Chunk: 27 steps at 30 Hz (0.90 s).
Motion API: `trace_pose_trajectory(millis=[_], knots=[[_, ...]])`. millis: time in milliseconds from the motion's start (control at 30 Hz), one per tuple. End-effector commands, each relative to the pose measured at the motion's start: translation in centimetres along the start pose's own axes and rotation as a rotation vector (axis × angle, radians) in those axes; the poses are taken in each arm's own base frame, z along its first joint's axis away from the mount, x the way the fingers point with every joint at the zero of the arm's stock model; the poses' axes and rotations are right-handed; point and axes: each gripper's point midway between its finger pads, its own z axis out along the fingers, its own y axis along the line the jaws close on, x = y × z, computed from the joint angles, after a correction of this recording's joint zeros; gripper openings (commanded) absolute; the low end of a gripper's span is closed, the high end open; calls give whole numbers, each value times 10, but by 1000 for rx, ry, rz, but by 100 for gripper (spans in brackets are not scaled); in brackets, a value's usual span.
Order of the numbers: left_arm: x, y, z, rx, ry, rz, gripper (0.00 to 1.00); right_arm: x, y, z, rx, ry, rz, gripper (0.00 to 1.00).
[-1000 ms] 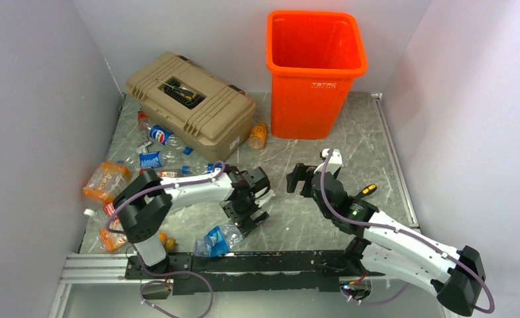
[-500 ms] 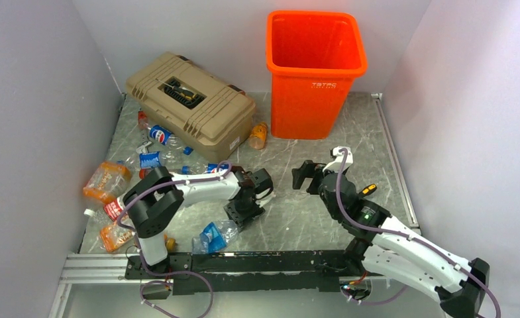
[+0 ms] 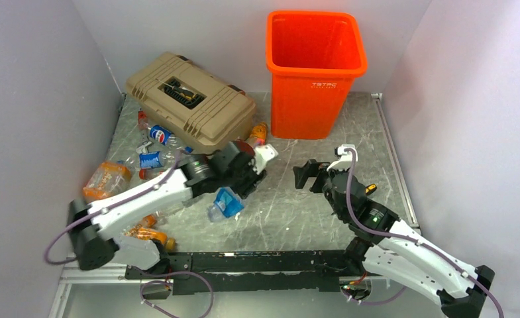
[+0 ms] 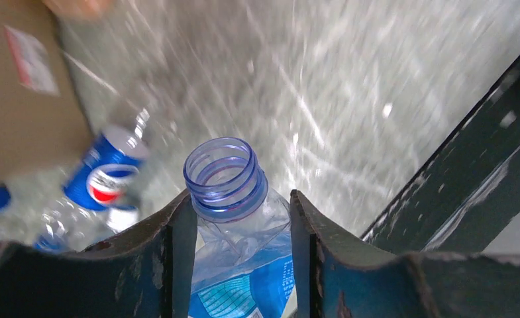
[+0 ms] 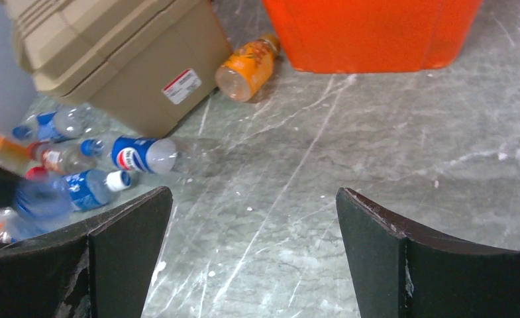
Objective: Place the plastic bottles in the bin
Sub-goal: Pick up the plastic bottle from the corner of the board, then place the plastic bottle in the trash bin.
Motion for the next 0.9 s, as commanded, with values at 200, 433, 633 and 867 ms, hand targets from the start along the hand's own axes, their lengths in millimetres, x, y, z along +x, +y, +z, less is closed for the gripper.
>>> trace_pose_trajectory(millis=[200, 433, 633, 867], knots=[[-116, 7, -176, 165, -1128, -34, 0, -43, 98, -42, -564, -78, -30, 100], [-110, -5, -217, 324, -1220, -72, 0, -45, 148, -66, -852, -56, -46, 97], [-124, 4, -260, 296, -1292, -108, 0, -71, 177, -80, -974, -167, -46, 94], [-132, 13, -251, 296, -1195, -269, 0, -96, 189, -87, -922, -259, -144, 94]])
